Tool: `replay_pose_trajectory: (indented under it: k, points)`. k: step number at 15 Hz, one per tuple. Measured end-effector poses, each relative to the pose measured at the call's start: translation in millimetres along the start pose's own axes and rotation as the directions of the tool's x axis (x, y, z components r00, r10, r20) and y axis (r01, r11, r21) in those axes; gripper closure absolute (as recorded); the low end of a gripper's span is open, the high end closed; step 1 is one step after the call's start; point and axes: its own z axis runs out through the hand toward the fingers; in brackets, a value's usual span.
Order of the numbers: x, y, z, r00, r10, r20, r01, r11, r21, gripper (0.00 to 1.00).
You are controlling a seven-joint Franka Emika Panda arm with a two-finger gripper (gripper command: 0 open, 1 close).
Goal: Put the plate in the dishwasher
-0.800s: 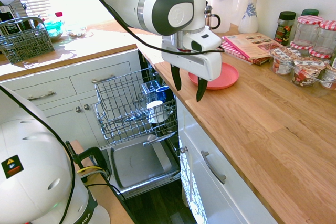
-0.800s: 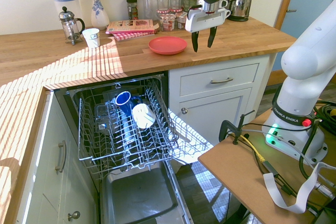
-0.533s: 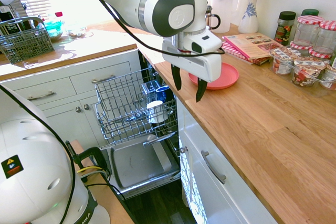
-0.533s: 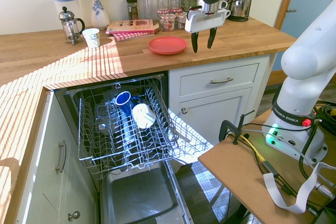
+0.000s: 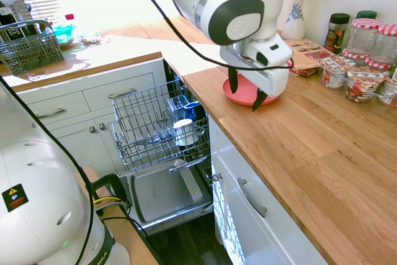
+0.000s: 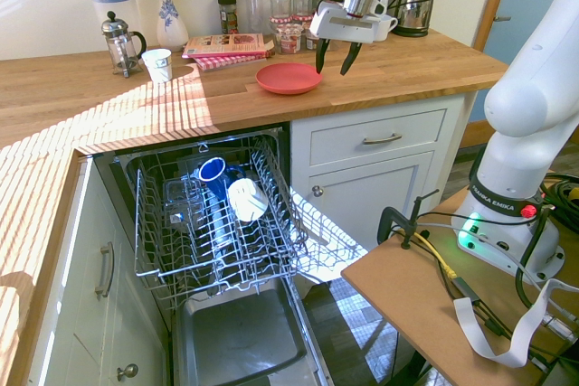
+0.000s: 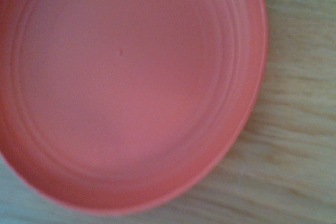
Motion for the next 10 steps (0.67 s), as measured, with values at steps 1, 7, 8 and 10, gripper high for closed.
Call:
replay_pose_trajectory:
  k: [1,7,8,10]
  points:
    - [8.7,-3.3,8.0,1.000,0.005,0.024,-0.006,0.999,0.036,0.00]
    - [45.1,-0.5,37.0,0.995,0.048,0.089,-0.061,0.988,0.144,1.00]
    - [46.1,-0.2,36.8,0.995,0.054,0.089,-0.068,0.986,0.151,1.00]
    - [46.8,-0.2,37.0,0.995,0.058,0.086,-0.071,0.985,0.155,1.00]
